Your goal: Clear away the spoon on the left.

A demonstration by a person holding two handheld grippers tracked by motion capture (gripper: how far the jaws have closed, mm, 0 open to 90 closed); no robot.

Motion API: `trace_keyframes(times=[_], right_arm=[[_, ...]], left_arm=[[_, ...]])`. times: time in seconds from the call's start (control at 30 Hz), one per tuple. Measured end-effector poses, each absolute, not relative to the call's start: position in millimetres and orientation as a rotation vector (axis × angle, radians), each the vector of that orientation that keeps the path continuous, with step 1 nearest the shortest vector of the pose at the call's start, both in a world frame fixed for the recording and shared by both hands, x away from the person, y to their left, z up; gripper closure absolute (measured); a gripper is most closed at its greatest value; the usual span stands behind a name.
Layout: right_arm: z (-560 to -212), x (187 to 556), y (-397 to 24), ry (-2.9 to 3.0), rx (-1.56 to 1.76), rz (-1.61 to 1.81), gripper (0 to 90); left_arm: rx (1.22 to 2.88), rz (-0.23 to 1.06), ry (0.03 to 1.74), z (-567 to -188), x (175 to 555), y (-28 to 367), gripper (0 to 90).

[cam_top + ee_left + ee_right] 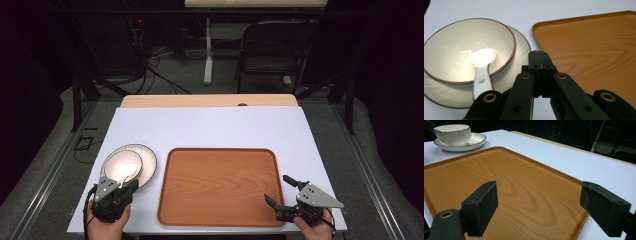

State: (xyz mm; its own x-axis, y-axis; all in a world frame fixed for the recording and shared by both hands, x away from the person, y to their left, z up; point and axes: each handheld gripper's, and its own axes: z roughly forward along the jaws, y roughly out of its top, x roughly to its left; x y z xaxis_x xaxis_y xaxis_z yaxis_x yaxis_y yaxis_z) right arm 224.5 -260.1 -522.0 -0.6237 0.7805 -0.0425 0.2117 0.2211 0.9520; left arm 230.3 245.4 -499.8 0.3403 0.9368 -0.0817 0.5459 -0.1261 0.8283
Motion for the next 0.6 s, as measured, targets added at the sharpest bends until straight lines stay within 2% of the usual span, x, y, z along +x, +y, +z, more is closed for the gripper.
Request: trace_keyframes(times=[0.6], right_arm=[[-522.3,224.6,-259.6,1.978,0.914,1.409,14.3]], left_arm=[[1.755,0.680,1.431,-503.1,224.6,283.3,90.0]])
